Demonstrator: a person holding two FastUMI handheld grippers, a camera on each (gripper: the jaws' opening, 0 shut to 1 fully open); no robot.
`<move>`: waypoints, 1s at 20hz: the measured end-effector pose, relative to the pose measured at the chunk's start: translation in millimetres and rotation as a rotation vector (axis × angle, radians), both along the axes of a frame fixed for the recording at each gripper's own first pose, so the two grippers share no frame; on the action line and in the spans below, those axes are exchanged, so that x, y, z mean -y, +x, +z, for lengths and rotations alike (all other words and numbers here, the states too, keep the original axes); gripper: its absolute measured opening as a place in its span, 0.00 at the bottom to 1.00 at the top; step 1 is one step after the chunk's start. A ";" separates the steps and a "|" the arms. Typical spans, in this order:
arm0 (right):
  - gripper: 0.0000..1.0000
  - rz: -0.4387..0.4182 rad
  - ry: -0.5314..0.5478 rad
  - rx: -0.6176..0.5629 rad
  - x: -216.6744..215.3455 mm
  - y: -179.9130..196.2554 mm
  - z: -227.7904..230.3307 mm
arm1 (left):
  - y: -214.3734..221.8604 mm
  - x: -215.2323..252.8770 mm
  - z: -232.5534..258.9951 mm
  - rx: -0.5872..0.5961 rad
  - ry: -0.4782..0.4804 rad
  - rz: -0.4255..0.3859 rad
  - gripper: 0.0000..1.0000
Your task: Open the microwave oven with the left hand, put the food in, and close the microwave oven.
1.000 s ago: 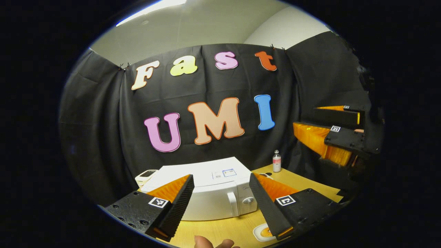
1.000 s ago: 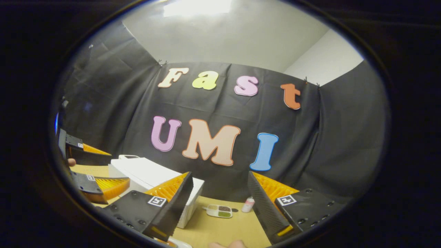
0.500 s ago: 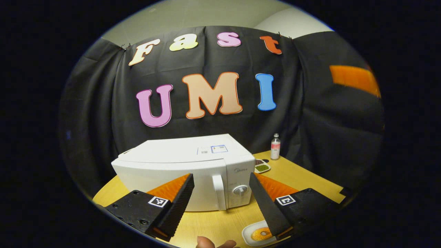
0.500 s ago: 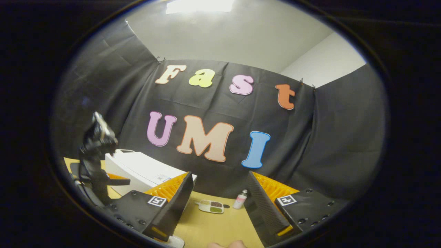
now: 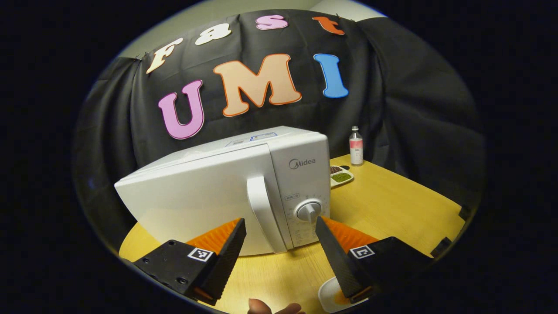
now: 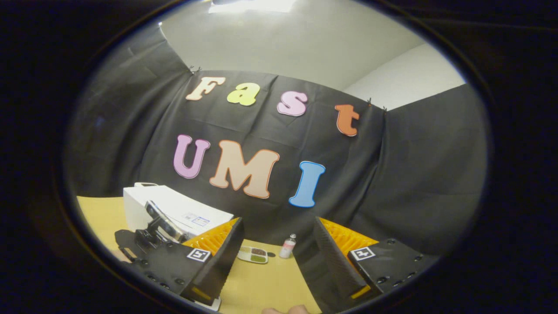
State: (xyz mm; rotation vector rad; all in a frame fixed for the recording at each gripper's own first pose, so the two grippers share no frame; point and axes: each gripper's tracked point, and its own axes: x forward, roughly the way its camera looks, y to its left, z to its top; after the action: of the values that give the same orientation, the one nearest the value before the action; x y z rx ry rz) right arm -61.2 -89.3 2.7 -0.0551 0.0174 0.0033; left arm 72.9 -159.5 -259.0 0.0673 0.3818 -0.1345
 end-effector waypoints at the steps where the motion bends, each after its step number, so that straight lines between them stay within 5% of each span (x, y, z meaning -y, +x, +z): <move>1: 0.96 -0.008 -0.007 0.003 5.4 -0.5 -0.1 | 5.5 -0.8 -4.9 -0.013 -0.009 0.015 0.98; 7: 0.97 -0.026 -0.007 -0.020 15.7 -3.6 -5.8 | 20.1 7.8 -22.0 -0.072 -0.071 0.006 0.86; 9: 0.97 -0.023 -0.005 -0.023 14.5 -1.7 -8.1 | 21.0 -2.1 -28.4 -0.095 -0.055 0.040 0.73; 11: 0.97 -0.015 -0.003 -0.027 11.4 -2.0 -9.4 | 25.8 -6.2 -29.0 -0.090 -0.026 0.042 0.25; 17: 0.97 0.016 0.016 -0.026 -3.4 -0.4 -9.6 | 21.3 -5.3 -25.0 -0.079 -0.072 0.041 0.12; 20: 0.97 0.019 0.025 -0.019 -7.1 -3.6 -8.2 | 0.0 -7.1 -31.2 -0.211 -0.178 0.045 0.08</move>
State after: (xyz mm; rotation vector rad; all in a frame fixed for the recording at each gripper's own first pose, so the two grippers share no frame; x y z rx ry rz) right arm -64.8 -82.2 -5.5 -0.0300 0.0361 0.0233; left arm 72.9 -152.4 -290.3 -0.1320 0.5803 -0.1313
